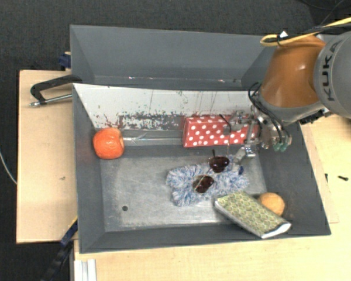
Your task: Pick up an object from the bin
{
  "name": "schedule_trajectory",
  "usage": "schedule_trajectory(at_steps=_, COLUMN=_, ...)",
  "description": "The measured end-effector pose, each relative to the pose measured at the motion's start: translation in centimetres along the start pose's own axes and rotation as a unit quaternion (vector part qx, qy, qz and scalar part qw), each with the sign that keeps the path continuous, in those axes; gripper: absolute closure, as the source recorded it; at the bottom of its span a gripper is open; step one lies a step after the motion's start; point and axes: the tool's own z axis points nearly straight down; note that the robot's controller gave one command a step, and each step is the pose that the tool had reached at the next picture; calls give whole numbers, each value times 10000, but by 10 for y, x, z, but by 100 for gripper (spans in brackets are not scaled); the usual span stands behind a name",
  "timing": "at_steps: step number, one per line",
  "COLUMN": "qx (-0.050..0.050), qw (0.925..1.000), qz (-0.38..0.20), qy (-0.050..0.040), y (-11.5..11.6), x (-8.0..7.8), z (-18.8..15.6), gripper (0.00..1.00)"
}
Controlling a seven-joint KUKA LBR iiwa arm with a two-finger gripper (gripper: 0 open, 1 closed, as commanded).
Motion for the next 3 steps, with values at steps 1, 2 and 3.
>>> schedule_trajectory(at_steps=1, qx=6, qw=9959, qz=-909, qy=-17, y=34, x=4, z=11, gripper=0)
schedule_trajectory(at_steps=2, qx=72, qw=9856, qz=-1688, qy=-59, y=75, x=-4, z=58, gripper=0)
schedule_trajectory(at_steps=3, qx=27, qw=9860, qz=-1667, qy=-18, y=78, x=0, z=63, gripper=100)
